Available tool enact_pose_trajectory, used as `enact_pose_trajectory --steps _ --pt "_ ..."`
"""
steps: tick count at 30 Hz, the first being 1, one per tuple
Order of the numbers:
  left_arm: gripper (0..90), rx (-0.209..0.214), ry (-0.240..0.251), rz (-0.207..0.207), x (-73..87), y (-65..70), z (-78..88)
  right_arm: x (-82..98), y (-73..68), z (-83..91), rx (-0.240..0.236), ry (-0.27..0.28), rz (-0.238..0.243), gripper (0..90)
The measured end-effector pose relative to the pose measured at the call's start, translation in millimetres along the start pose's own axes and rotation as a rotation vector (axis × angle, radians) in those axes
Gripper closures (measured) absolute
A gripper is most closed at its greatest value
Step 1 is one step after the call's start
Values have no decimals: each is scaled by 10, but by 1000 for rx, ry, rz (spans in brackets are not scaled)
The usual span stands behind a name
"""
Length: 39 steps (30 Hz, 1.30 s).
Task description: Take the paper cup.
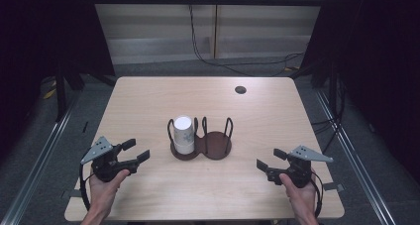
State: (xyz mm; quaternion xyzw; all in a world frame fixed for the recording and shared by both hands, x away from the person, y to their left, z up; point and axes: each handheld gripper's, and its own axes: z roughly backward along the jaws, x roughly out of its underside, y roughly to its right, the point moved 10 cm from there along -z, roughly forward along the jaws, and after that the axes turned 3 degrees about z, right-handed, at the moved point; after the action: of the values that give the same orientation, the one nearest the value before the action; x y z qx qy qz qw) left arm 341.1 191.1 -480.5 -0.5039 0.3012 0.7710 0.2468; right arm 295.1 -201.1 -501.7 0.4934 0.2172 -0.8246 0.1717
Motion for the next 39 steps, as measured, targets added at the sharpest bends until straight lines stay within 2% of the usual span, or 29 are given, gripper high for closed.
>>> enact_pose_trajectory --steps 3,6,7,9,14,17,20,21,22,24,26,31,35,38,39 --pt "254 5 -14 -5 19 20 -23 7 -21 0 -22 1 -3 159" --pt "255 7 -33 -13 43 34 -58 16 -28 9 -26 6 -16 159" --pt "254 14 -49 -27 59 60 -95 16 -33 11 -29 6 -17 159" --pt "254 23 -54 -35 61 93 -112 12 -39 11 -23 5 -8 159" --pt "253 36 -72 -25 59 160 -123 29 -68 -20 -16 -11 3 162" --pt "290 39 -96 -18 30 205 -159 31 -95 -23 -4 -16 13 172" --pt "291 63 -117 -12 3 249 -197 34 -107 -17 -5 -16 20 173" --pt "291 69 -129 -27 -15 266 -219 57 -105 -19 -3 -26 18 173" --pt "292 73 -141 -72 -52 296 -254 62 -104 -19 -6 -28 18 173" --pt "316 95 -168 -102 -57 334 -302 64 -90 -9 -5 -26 17 173" --pt "314 92 -188 -132 -81 348 -347 74 -77 -8 -3 -33 17 173" --pt "324 81 -202 -154 -262 356 -388 95 -73 4 -2 -37 15 173" --pt "326 67 -219 -186 -433 335 -411 100 -75 7 3 -40 20 173" --pt "311 79 -229 -190 -530 368 -427 111 -82 5 1 -44 15 172" --pt "304 76 -236 -208 -561 382 -438 114 -80 2 2 -46 16 172"
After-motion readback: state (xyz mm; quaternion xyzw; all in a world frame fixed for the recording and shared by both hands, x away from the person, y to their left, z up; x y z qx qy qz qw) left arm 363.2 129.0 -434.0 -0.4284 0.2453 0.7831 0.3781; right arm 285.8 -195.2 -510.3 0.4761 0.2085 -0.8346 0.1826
